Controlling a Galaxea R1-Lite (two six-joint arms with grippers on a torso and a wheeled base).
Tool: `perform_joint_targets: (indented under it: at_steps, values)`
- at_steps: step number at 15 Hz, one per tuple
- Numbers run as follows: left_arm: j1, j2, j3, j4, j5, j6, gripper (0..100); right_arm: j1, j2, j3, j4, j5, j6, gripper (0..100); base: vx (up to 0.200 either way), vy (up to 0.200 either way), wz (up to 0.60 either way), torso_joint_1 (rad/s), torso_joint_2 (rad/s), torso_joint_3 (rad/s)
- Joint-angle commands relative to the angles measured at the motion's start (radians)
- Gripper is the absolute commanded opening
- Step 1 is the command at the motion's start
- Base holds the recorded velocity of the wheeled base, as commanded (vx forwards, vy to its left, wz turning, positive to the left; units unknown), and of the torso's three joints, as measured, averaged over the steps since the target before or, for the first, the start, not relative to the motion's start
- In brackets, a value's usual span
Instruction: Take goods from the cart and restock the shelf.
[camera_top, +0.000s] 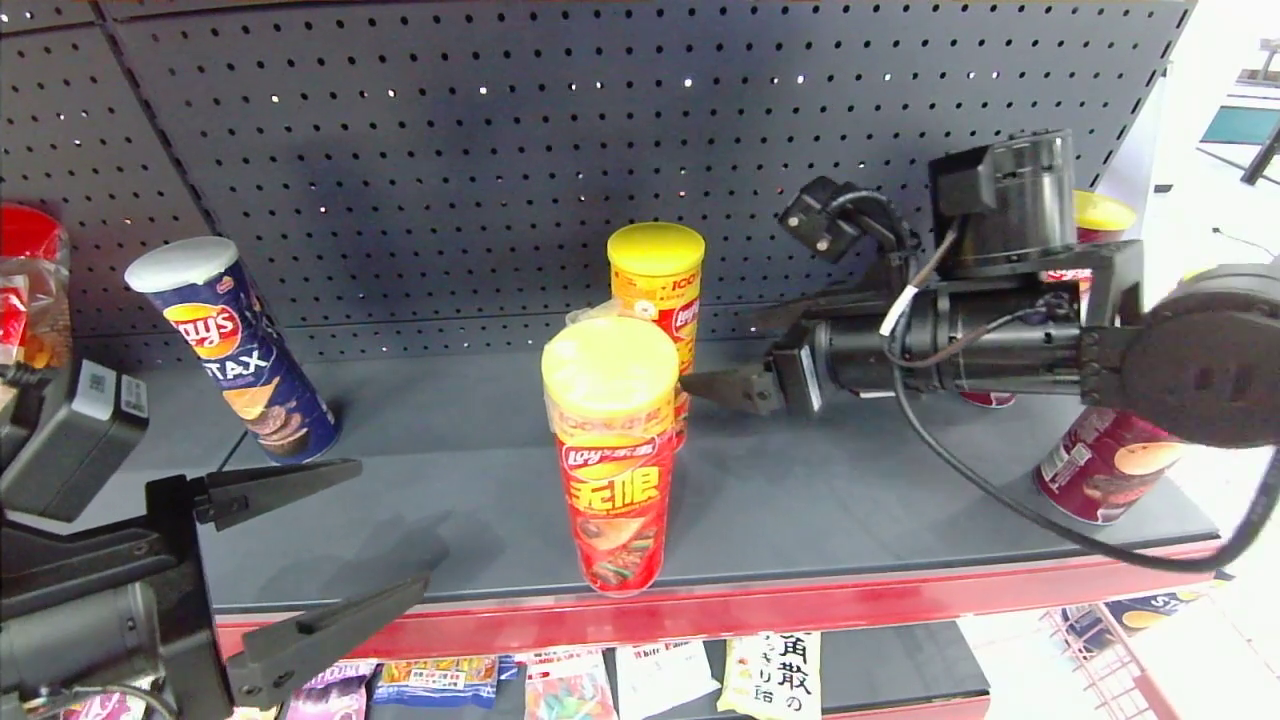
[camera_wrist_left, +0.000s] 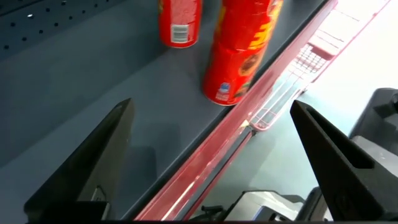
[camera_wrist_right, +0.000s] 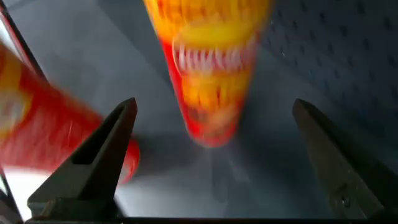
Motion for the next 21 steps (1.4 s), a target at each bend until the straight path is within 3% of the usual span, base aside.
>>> perform_joint_targets:
  at_steps: [1,8,10,16,21]
  values:
    - [0.035,0.035,0.002,-0.001,0.001,0.006,100,-0.009,-0.181,0.170,-0.002,-0.018,0.001,100,0.000,0.000,0.00,0.000,0.00,0.000]
    - [0.035,0.250,-0.018,-0.012,0.013,0.137,100,0.008,-0.534,0.517,0.000,-0.019,-0.004,100,0.000,0.000,0.00,0.000,0.00,0.000]
    - [0.034,0.353,-0.050,-0.041,0.015,0.198,100,-0.007,-0.664,0.548,0.001,-0.033,0.002,100,0.000,0.000,0.00,0.000,0.00,0.000]
    - [-0.023,0.532,-0.197,-0.060,0.013,0.206,100,-0.178,-0.786,0.580,0.006,-0.065,0.077,100,0.000,0.000,0.00,0.000,0.00,0.000]
    - [-0.065,0.584,-0.225,-0.061,0.007,0.206,100,-0.188,-0.784,0.569,0.001,-0.067,0.082,100,0.000,0.000,0.00,0.000,0.00,0.000]
